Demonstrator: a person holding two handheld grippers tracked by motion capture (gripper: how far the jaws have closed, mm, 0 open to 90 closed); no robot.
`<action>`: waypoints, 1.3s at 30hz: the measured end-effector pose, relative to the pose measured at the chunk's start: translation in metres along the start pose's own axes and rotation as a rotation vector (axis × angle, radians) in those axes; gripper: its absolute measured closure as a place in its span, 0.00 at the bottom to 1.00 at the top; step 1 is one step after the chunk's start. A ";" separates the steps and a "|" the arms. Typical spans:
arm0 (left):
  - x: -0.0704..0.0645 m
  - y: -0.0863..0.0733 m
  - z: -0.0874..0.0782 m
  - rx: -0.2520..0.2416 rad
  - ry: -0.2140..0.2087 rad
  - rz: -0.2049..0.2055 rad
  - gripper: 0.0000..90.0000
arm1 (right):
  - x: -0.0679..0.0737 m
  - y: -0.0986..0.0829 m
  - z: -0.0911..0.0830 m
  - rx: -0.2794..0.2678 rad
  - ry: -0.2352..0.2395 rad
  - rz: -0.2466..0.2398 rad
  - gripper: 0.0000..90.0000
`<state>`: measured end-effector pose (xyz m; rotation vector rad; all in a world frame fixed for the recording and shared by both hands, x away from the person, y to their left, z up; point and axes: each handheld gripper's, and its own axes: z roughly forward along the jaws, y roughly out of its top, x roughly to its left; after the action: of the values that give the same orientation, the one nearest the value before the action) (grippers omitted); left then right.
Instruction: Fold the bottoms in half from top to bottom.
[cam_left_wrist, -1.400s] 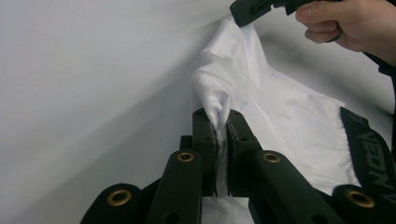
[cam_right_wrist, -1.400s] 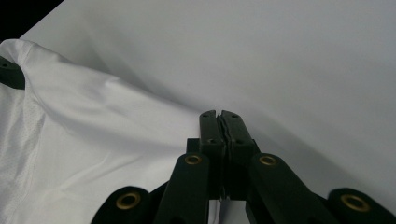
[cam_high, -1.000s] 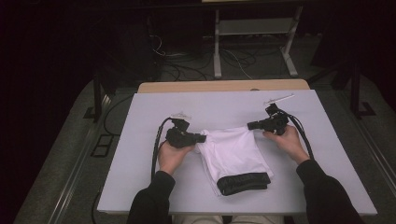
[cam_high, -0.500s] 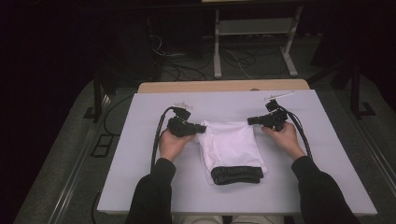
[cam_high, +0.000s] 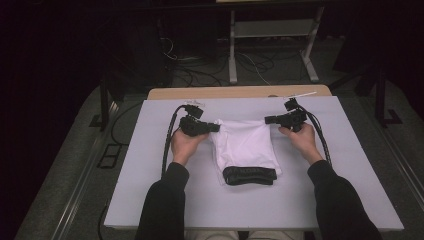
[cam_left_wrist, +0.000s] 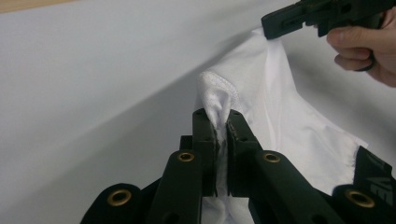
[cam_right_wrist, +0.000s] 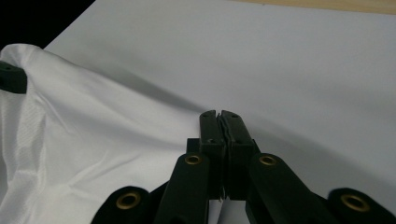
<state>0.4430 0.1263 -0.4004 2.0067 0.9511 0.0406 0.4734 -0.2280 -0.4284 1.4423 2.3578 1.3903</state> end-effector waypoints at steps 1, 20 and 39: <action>0.002 0.001 0.002 0.008 0.009 0.003 0.93 | -0.001 0.000 0.002 -0.001 -0.005 0.007 0.97; 0.027 0.004 0.024 -0.029 0.012 -0.049 0.87 | -0.014 0.001 0.012 -0.028 -0.040 0.044 0.92; 0.030 -0.011 0.001 -0.093 0.056 -0.056 0.00 | -0.004 -0.008 -0.014 -0.080 -0.048 -0.051 0.00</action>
<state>0.4578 0.1481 -0.4186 1.9019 1.0221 0.1088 0.4639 -0.2413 -0.4276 1.3697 2.2662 1.4047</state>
